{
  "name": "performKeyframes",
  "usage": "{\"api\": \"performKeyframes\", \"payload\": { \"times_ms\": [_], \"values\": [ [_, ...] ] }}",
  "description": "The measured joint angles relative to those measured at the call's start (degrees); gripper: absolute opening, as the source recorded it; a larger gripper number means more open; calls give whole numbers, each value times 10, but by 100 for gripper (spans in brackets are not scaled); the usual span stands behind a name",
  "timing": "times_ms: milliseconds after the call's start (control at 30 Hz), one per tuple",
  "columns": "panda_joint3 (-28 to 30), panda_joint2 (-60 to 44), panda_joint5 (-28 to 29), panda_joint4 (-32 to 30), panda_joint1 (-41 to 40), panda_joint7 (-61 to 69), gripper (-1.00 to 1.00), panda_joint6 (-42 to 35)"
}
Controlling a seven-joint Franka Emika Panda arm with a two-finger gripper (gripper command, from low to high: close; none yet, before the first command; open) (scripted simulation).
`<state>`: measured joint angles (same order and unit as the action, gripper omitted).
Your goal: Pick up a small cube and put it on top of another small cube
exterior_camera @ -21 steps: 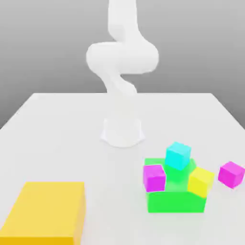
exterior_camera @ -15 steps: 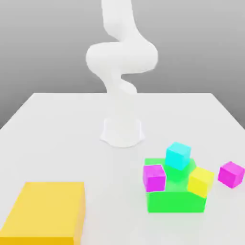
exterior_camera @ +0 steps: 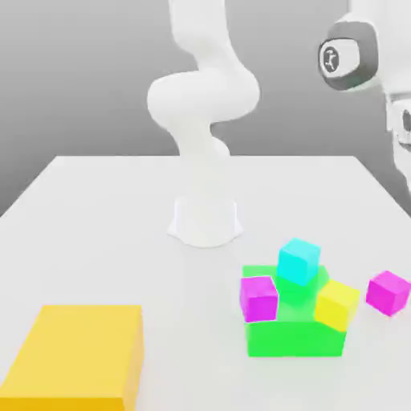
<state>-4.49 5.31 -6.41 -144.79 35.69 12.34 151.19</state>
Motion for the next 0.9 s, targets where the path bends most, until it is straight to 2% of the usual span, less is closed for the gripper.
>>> {"api": "performKeyframes", "payload": {
  "times_ms": [133,233,433,467,700,900],
  "values": [
    [-23,-67,29,-23,52,69,0,34],
    [-34,-118,72,-39,74,106,0,60],
    [-7,-237,134,-29,107,94,0,148],
    [-2,-253,138,-27,111,91,-100,161],
    [-1,-255,139,-26,112,90,-100,161],
    [-24,-144,94,-45,91,122,-100,70]
  ]
}}
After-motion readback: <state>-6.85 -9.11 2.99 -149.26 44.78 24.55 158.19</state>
